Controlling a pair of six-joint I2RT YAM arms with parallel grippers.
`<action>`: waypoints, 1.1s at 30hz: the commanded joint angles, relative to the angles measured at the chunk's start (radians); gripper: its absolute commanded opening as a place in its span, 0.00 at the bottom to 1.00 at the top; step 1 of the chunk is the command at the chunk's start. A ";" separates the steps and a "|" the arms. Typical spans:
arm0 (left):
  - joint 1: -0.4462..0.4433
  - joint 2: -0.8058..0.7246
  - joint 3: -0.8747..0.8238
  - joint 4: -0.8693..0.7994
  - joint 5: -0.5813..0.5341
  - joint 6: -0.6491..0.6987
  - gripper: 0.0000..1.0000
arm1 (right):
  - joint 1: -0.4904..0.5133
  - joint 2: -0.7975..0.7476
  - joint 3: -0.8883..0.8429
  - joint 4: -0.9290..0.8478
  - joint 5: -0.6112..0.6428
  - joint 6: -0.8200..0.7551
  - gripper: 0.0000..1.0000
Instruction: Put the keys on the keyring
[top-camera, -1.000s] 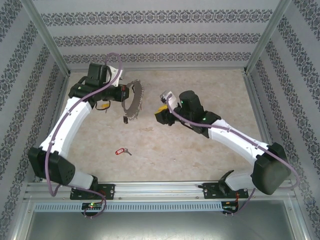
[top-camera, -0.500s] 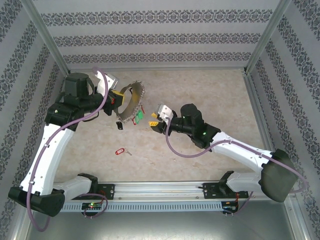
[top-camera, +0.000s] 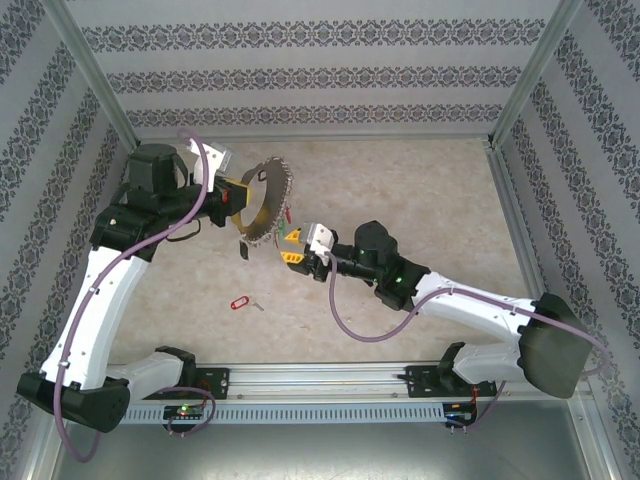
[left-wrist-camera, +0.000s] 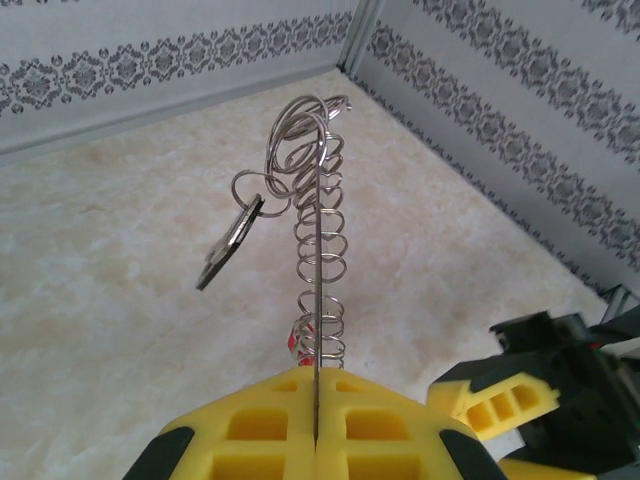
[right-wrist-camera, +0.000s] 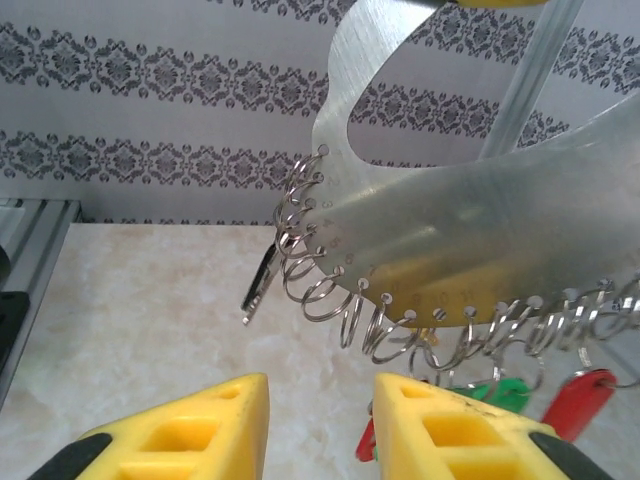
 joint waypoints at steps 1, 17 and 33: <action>-0.005 -0.022 0.029 0.113 0.071 -0.129 0.00 | 0.020 0.004 0.001 0.094 0.018 0.042 0.30; -0.006 0.033 0.075 0.226 0.196 -0.357 0.00 | 0.042 -0.052 -0.044 0.094 0.136 -0.012 0.25; -0.006 0.078 0.133 0.168 0.265 -0.347 0.00 | 0.046 -0.108 -0.068 0.118 0.248 -0.020 0.27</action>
